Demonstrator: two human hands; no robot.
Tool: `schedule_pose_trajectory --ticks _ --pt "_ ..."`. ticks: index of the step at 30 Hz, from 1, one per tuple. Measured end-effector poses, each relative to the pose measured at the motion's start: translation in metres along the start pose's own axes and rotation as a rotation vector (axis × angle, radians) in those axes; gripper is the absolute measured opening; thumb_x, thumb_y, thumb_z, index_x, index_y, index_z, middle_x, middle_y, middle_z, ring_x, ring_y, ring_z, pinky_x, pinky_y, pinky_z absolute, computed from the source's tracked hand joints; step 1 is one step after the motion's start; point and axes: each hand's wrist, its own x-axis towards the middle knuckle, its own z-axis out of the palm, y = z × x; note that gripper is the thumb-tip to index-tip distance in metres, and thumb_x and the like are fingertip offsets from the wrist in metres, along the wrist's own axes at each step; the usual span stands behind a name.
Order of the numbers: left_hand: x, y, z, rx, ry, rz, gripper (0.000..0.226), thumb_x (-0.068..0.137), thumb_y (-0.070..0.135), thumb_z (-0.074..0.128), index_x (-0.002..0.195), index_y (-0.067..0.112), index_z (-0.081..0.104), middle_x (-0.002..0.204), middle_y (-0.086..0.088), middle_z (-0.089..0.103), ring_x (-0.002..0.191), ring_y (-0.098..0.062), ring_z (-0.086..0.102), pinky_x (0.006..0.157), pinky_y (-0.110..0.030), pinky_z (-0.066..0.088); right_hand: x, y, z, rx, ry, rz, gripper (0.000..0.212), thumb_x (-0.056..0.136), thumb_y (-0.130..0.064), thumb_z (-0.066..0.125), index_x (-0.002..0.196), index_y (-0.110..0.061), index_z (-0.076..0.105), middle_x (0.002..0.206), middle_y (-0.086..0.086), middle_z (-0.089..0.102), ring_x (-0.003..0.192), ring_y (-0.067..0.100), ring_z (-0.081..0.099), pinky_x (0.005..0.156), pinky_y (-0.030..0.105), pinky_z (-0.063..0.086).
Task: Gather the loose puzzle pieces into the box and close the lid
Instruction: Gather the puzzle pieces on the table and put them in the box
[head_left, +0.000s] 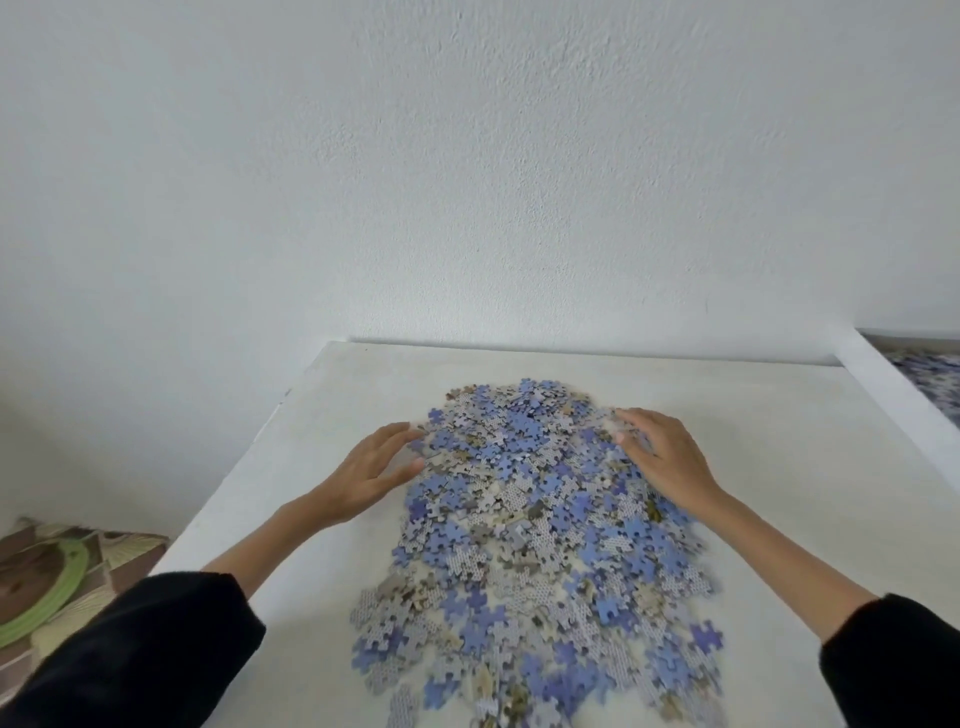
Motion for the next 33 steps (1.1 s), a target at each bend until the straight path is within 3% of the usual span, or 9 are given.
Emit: schedule_pose_trajectory --ticks 3,5,9,15,20,29,33 --pt "-0.016 0.015 0.024 0.164 0.019 0.021 0.098 0.068 0.087 0.006 0.146 0.030 0.021 0.156 0.002 0.009 0.142 -0.013 0.009 0.116 -0.040 0.003 -0.020 0.002 0.013 -0.156 -0.080 0.032 0.047 0.098 -0.036 0.034 0.143 -0.021 0.029 0.153 0.002 0.016 0.141 0.022 0.012 0.116 0.040 0.011" --pt "-0.017 0.029 0.035 0.206 0.053 -0.002 0.099 0.068 0.085 0.000 0.148 0.029 0.015 0.157 -0.001 0.002 0.144 -0.015 0.003 0.117 -0.043 -0.003 -0.024 -0.003 0.019 -0.217 -0.067 0.021 0.049 0.099 -0.037 0.031 0.144 -0.021 0.023 0.155 0.002 0.010 0.142 0.021 0.007 0.115 0.037 0.005" --pt "-0.014 0.046 0.034 0.118 0.028 -0.048 0.120 0.054 0.093 -0.009 0.149 0.024 0.013 0.158 -0.004 0.000 0.145 -0.017 0.001 0.117 -0.046 -0.005 -0.023 -0.016 0.016 -0.171 -0.064 0.080 0.047 0.099 -0.035 0.032 0.143 -0.019 0.026 0.154 0.002 0.015 0.142 0.020 0.010 0.116 0.041 0.007" --pt "-0.046 0.051 0.034 0.144 -0.016 0.056 0.110 0.060 0.093 0.002 0.148 0.028 0.011 0.157 0.003 -0.001 0.144 -0.013 0.002 0.117 -0.046 -0.003 -0.058 -0.027 0.003 -0.077 -0.104 0.095 0.056 0.094 -0.051 0.032 0.144 -0.029 0.024 0.155 0.001 0.012 0.142 0.020 0.009 0.114 0.048 0.002" --pt "-0.070 0.055 0.054 0.255 -0.027 0.019 0.117 0.054 0.097 0.008 0.149 0.029 0.002 0.157 0.002 -0.009 0.144 -0.015 -0.009 0.115 -0.043 -0.010 -0.100 -0.042 0.013 -0.153 -0.142 0.122 0.072 0.080 -0.070 0.026 0.144 -0.038 0.016 0.155 0.000 0.002 0.142 0.022 -0.003 0.111 0.053 0.002" --pt "-0.058 0.072 0.069 0.342 0.007 -0.046 0.125 0.047 0.099 0.002 0.149 0.026 -0.002 0.157 -0.007 -0.013 0.144 -0.022 -0.012 0.115 -0.044 -0.009 -0.098 -0.055 0.032 -0.249 -0.112 0.125 0.063 0.090 -0.062 0.025 0.145 -0.037 0.010 0.155 0.003 -0.005 0.142 0.023 -0.005 0.112 0.052 -0.002" --pt "-0.063 0.075 0.061 0.279 -0.034 -0.016 0.125 0.047 0.099 0.003 0.149 0.026 0.001 0.156 -0.004 -0.016 0.143 -0.020 -0.014 0.114 -0.046 -0.012 -0.100 -0.056 0.022 -0.086 -0.130 0.130 0.063 0.088 -0.062 0.030 0.144 -0.037 0.017 0.155 0.003 0.003 0.142 0.022 0.001 0.114 0.051 0.000"
